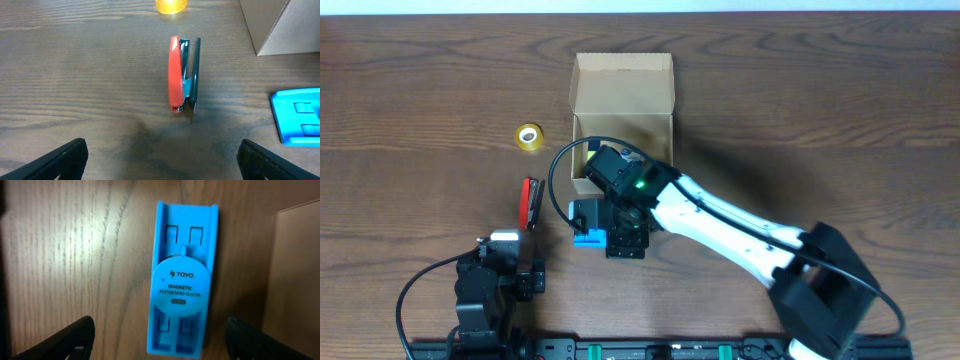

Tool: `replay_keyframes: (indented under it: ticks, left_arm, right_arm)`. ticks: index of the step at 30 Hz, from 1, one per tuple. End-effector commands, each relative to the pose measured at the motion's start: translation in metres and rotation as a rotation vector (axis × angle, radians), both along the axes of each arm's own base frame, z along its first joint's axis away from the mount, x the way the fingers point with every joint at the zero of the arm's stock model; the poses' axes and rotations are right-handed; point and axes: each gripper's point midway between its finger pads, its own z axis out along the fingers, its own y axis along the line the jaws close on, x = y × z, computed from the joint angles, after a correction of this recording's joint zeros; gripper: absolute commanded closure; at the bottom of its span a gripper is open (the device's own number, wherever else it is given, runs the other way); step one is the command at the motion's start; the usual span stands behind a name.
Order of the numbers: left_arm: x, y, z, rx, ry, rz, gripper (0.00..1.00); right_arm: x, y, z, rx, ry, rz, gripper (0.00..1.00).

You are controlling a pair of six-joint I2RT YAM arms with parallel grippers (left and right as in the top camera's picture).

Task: Pack container
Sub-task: 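Grasp the blue whiteboard duster with the right gripper, then place the blue duster into the cardboard box and release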

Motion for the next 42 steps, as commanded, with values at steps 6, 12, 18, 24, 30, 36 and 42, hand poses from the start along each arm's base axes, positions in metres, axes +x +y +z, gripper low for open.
replay_keyframes:
  ticks: [6,12,18,24,30,36,42]
  left_arm:
    - [-0.001,0.001,-0.005,-0.006,0.01,0.006,0.05]
    - [-0.001,0.001,-0.005,-0.006,0.01,0.006,0.05]
    - [-0.001,0.001,-0.005,-0.006,0.01,0.006,0.05]
    - [-0.001,0.001,-0.005,-0.006,0.01,0.006,0.05]
    - [-0.001,0.001,-0.005,-0.006,0.01,0.006,0.04]
    - [-0.001,0.001,-0.005,-0.006,0.01,0.006,0.05]
    - [-0.001,0.001,-0.005,-0.006,0.01,0.006,0.05]
  right_arm:
    - [0.001,-0.006,-0.049,-0.109,0.027,-0.014,0.11]
    - [0.007,-0.002,-0.056,-0.099,0.016,-0.021,0.09]
    - [0.007,-0.003,-0.065,-0.111,0.035,-0.041,0.11]
    - [0.004,-0.006,-0.077,-0.14,0.06,-0.061,0.32]
    - [0.007,-0.003,-0.075,-0.135,0.057,-0.091,0.71]
    - [0.014,0.007,-0.048,-0.117,0.049,-0.114,0.77]
    - [0.024,0.021,0.008,-0.109,0.043,-0.111,0.77]
